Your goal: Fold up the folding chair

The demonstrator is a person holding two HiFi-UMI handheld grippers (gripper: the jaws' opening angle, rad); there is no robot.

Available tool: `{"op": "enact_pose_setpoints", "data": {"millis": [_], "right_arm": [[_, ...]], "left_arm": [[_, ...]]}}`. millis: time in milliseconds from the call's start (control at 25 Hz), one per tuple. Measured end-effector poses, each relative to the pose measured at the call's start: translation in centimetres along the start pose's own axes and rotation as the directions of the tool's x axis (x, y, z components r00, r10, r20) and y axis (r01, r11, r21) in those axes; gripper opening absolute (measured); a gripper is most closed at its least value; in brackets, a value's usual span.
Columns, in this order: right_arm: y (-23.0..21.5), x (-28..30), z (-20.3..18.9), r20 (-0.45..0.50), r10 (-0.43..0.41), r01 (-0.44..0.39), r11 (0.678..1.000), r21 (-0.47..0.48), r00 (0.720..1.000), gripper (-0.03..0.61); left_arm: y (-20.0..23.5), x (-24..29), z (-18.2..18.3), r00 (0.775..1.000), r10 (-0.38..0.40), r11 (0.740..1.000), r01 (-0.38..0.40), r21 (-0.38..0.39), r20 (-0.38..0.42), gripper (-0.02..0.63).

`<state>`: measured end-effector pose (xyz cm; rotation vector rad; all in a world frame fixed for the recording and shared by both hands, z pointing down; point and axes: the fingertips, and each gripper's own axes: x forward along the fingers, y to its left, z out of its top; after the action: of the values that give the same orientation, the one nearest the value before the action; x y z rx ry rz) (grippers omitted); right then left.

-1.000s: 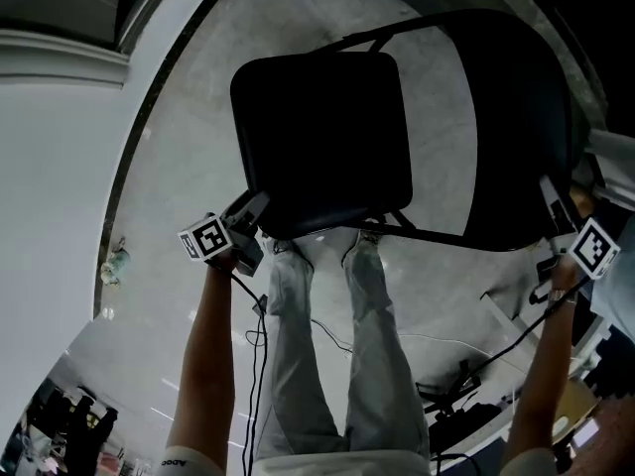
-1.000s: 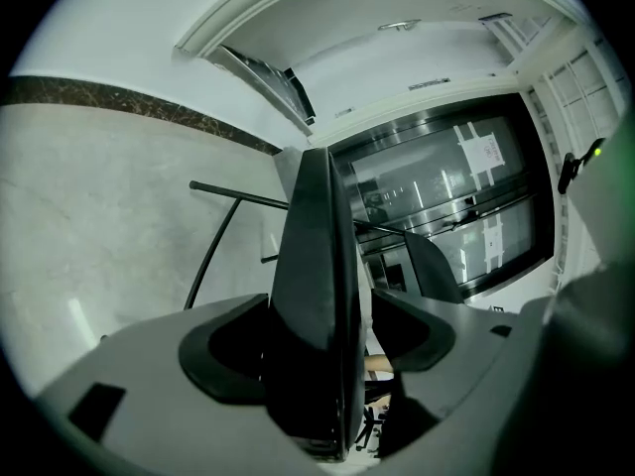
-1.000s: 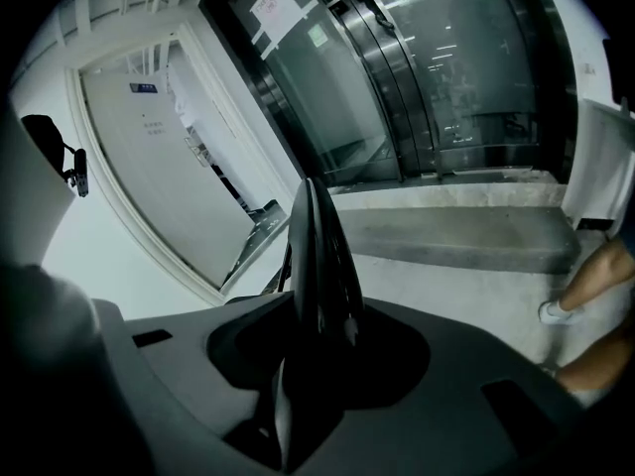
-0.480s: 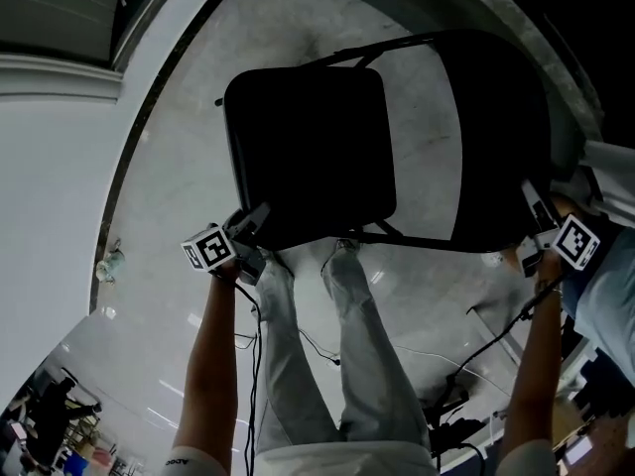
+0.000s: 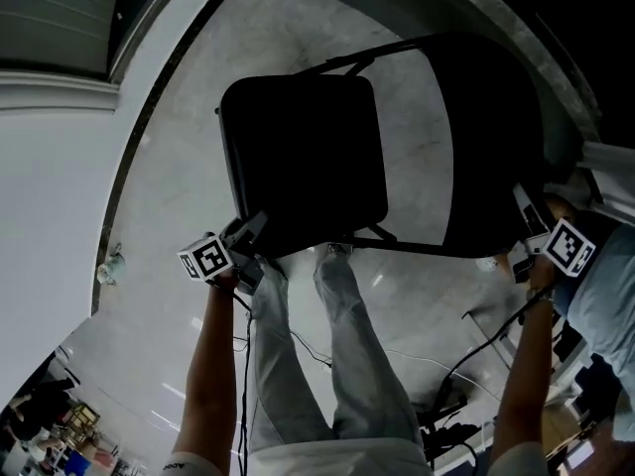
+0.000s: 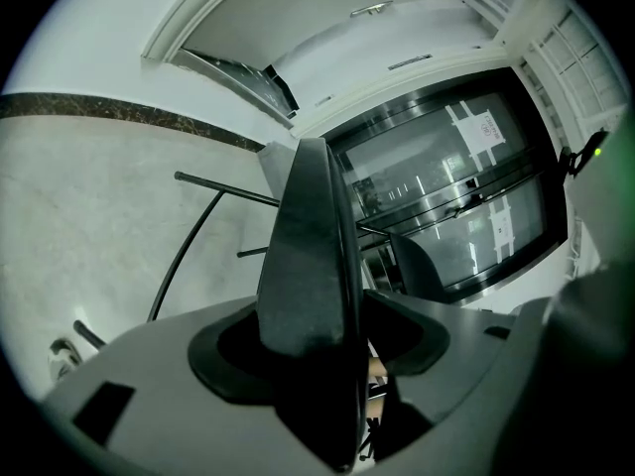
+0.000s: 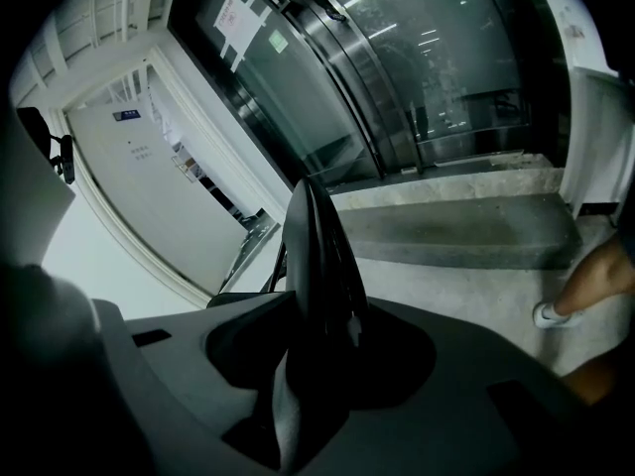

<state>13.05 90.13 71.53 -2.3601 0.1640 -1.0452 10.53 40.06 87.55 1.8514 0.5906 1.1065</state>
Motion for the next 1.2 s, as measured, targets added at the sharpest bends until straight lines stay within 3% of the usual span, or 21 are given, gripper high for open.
{"op": "enact_pose_setpoints", "data": {"millis": [240,400,560,760,960,1080,1200], "right_arm": [[1.2,-1.5,1.0,0.006,-0.05,0.05,0.998,-0.039,0.999,0.144],[2.2,-3.3,2.1,0.01,-0.081,0.082,0.994,-0.076,0.997,0.144],[3.7,-4.2,3.1,0.02,-0.093,0.094,0.99,-0.104,0.995,0.144],[5.7,-5.1,3.9,0.019,-0.097,0.099,0.988,-0.118,0.995,0.144],[8.1,-6.5,5.2,0.032,-0.122,0.125,0.981,-0.151,0.992,0.144],[9.0,-7.7,5.9,0.04,-0.162,0.167,0.969,-0.182,0.986,0.144],[10.2,-8.5,6.3,0.051,-0.185,0.192,0.96,-0.206,0.981,0.144]], "left_arm": [[-2.9,0.6,-0.5,0.999,0.009,1.0,-0.008,0.027,-0.042,0.287],[-6.4,1.4,-2.0,0.986,0.013,0.989,0.012,0.147,-0.167,0.287],[-9.6,2.5,-3.4,0.955,0.042,0.949,0.054,0.312,-0.294,0.287],[-12.2,2.9,-4.8,0.929,0.053,0.919,0.098,0.383,-0.365,0.287],[-16.1,4.0,-6.6,0.875,0.05,0.843,0.222,0.491,-0.481,0.288],[-19.3,5.1,-7.9,0.845,0.022,0.803,0.304,0.512,-0.535,0.288],[-21.8,6.6,-9.0,0.843,0.013,0.777,0.33,0.536,-0.537,0.288]]}}
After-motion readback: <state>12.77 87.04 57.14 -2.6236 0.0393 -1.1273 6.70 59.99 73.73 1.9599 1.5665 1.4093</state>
